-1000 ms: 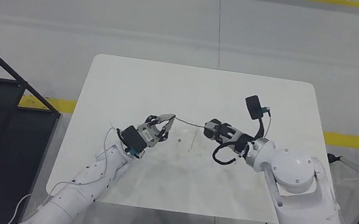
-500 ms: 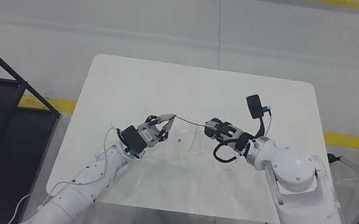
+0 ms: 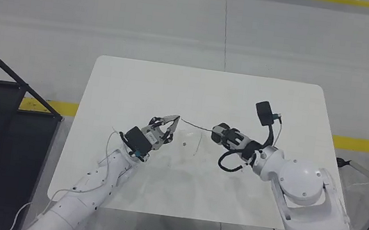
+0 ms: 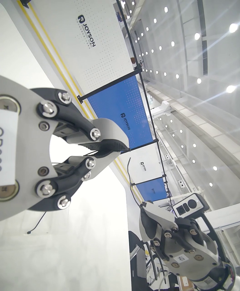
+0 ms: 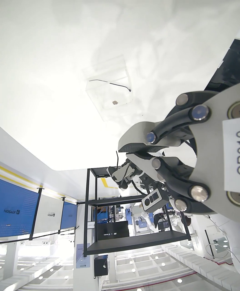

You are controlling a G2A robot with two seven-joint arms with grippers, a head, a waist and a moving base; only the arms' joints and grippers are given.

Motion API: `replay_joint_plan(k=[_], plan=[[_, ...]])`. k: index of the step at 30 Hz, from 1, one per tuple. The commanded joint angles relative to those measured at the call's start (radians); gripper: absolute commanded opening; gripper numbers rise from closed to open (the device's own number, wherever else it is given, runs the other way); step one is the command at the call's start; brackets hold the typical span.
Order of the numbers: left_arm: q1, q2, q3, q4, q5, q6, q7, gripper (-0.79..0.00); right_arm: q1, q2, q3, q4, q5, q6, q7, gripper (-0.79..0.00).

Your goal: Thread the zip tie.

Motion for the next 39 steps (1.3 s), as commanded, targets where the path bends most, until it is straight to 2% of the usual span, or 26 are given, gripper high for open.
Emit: replay_joint_plan(k=[1, 11, 39], plan=[[0.001, -0.001, -0.001, -0.002, 0.001, 0.0, -0.003, -0.785, -0.012, 0.0, -0.007, -0.013, -0.008, 0.006, -0.02, -0.785], [0.001, -0.006, -0.001, 0.001, 0.015, -0.005, -0.01, -0.785, -0.015, -0.004, -0.031, -0.023, -0.019, 0.027, -0.067, -0.785], [0.005, -0.015, -0.011, 0.003, 0.035, -0.015, -0.021, -0.785, -0.004, -0.004, -0.036, -0.013, 0.0, 0.034, -0.068, -0.785]])
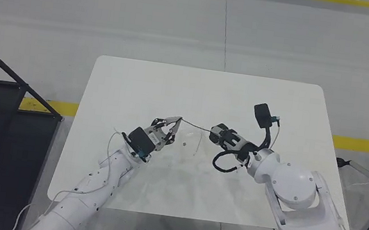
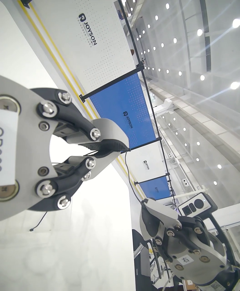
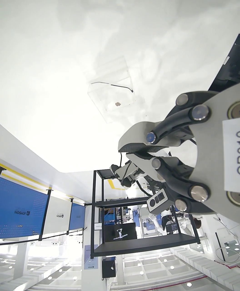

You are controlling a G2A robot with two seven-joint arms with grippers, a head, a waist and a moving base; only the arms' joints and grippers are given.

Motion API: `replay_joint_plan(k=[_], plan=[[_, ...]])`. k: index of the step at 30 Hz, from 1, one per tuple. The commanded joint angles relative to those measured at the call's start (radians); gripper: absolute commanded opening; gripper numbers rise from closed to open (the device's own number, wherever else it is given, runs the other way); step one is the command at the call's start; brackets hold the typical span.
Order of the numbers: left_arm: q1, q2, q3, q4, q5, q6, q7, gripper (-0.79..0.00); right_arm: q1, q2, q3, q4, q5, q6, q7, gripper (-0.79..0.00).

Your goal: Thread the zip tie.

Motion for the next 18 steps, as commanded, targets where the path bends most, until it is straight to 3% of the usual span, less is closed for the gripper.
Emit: replay_joint_plan(k=[1, 18], plan=[[0.0, -0.001, 0.0, 0.0, 0.002, 0.0, -0.001, -0.785, 0.0, 0.0, -0.001, 0.0, 0.002, -0.001, 0.0, -0.785], [0.001, -0.008, -0.012, 0.003, -0.023, -0.004, -0.014, -0.785, -0.029, 0.005, 0.017, -0.022, 0.0, -0.018, -0.011, -0.785]])
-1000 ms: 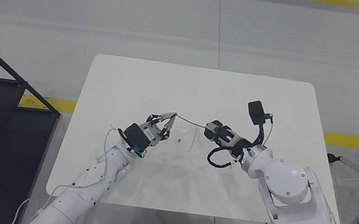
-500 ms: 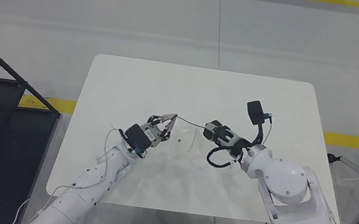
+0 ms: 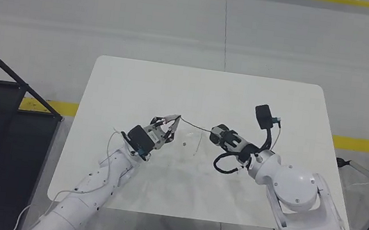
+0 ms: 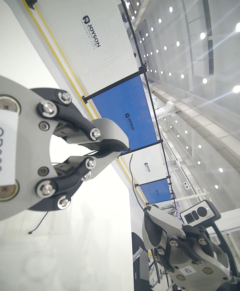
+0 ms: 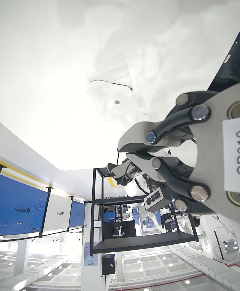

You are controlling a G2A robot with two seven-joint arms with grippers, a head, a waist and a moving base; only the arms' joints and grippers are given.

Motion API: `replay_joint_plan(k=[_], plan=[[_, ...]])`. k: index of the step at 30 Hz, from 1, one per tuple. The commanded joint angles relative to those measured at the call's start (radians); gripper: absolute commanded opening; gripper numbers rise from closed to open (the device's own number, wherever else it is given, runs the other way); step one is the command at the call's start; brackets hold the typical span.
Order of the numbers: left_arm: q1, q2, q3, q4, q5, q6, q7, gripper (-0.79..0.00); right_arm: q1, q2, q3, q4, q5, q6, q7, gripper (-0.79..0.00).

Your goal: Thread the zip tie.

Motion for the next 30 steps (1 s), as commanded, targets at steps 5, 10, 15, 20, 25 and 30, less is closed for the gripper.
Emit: replay_joint_plan(k=[5, 10, 15, 20, 25, 30], plan=[[-0.001, -0.002, -0.001, 0.001, -0.003, -0.017, -0.006, -0.785, -0.03, 0.005, 0.01, -0.023, -0.02, -0.005, -0.003, -0.785], [0.0, -0.004, 0.002, -0.003, 0.006, -0.016, -0.007, -0.785, -0.009, 0.003, -0.012, -0.014, -0.037, 0.022, -0.005, -0.785], [-0.001, -0.005, 0.002, 0.0, 0.012, -0.015, -0.007, -0.785, 0.008, 0.0, -0.018, -0.002, -0.024, 0.033, -0.008, -0.785], [-0.001, -0.006, 0.0, 0.002, 0.014, -0.017, -0.007, -0.785, 0.012, -0.001, -0.017, 0.002, -0.015, 0.038, -0.011, -0.785], [-0.001, -0.007, -0.001, 0.002, 0.018, -0.018, -0.007, -0.785, 0.02, -0.002, -0.017, 0.009, -0.008, 0.041, -0.01, -0.785], [-0.002, -0.009, -0.002, 0.002, 0.02, -0.019, -0.007, -0.785, 0.024, -0.002, -0.017, 0.013, -0.006, 0.043, -0.008, -0.785]])
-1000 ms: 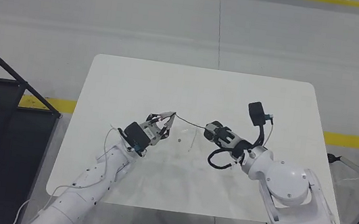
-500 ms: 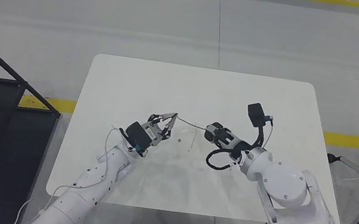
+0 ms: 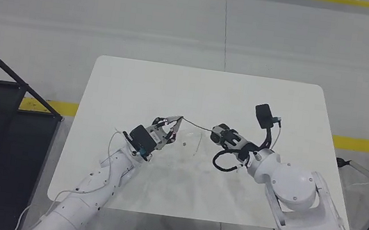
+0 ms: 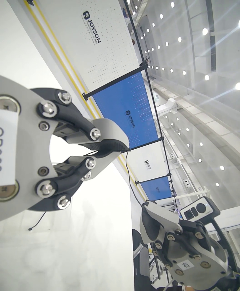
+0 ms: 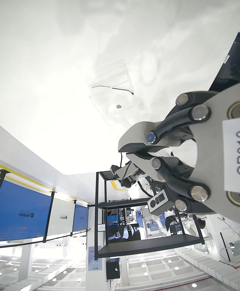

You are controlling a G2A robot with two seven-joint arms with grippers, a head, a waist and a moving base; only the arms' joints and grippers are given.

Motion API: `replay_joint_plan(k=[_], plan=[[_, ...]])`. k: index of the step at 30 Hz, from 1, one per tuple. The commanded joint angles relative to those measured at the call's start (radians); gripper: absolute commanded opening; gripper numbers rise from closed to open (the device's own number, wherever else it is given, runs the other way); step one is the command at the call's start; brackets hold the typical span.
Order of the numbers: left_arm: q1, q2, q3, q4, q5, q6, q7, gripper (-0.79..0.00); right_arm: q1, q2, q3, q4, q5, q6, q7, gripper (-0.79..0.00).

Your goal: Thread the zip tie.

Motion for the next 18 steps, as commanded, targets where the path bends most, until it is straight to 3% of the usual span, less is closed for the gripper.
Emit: replay_joint_plan(k=[1, 18], plan=[[0.0, -0.001, 0.0, 0.0, 0.002, 0.0, 0.002, -0.785, 0.002, 0.0, 0.0, 0.001, 0.0, 0.002, 0.0, -0.785], [-0.002, -0.004, -0.002, 0.007, 0.009, -0.004, 0.005, -0.785, 0.013, 0.0, 0.0, 0.012, 0.017, 0.003, 0.003, -0.785]])
